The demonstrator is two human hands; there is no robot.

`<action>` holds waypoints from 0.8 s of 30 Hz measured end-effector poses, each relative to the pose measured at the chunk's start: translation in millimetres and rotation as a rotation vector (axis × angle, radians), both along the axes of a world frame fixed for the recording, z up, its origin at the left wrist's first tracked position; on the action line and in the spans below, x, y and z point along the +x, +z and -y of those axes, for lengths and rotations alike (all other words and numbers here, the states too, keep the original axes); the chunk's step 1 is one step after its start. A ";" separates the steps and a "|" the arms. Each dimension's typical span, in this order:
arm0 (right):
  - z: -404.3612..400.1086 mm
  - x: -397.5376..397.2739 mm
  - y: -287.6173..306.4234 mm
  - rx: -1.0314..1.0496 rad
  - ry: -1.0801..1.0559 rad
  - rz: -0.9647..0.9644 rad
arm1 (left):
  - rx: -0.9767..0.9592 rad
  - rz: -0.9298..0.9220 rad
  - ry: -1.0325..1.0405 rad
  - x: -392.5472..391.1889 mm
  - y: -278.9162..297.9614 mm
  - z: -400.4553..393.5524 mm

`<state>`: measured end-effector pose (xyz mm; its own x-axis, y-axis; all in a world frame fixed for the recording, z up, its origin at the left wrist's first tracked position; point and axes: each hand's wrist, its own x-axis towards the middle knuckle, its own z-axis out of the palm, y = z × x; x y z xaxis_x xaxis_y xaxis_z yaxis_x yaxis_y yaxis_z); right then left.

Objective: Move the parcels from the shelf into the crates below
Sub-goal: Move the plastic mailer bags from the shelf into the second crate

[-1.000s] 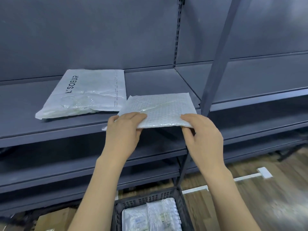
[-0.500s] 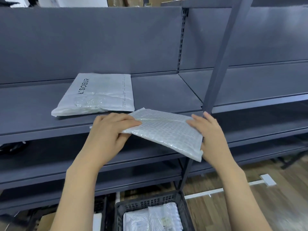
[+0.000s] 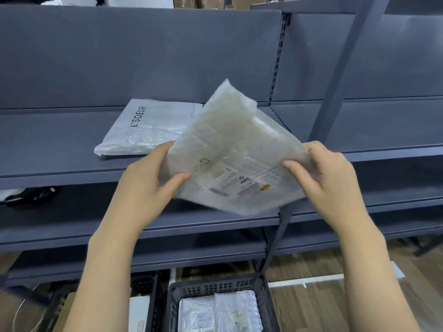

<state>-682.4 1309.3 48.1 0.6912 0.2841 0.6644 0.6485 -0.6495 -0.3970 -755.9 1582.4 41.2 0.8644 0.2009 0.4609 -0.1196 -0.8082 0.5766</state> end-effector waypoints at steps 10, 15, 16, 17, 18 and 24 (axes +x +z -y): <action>-2.6 -2.1 -0.4 -0.068 0.061 -0.218 | 0.065 -0.159 -0.035 -1.9 -13.2 -6.4; 1.1 4.7 13.6 -0.259 0.121 -0.367 | 0.077 -0.131 -0.024 -0.2 -13.6 -3.6; 0.6 6.1 13.3 -0.289 0.114 -0.364 | 0.083 -0.135 -0.028 0.3 -13.5 -2.4; 0.3 6.9 11.9 -0.288 0.109 -0.368 | 0.090 -0.143 -0.033 0.5 -13.8 -1.1; 0.3 6.7 10.1 -0.259 0.111 -0.378 | 0.099 -0.153 -0.038 0.3 -14.5 0.0; -0.6 6.5 13.4 -0.308 0.175 -0.435 | 0.250 -0.065 0.015 -0.9 -18.5 0.5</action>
<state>-675.8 1309.9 61.5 0.8082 0.5550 0.1969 0.5759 -0.6751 -0.4611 -756.8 1581.9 22.7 0.8915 0.1007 0.4417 -0.0761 -0.9279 0.3650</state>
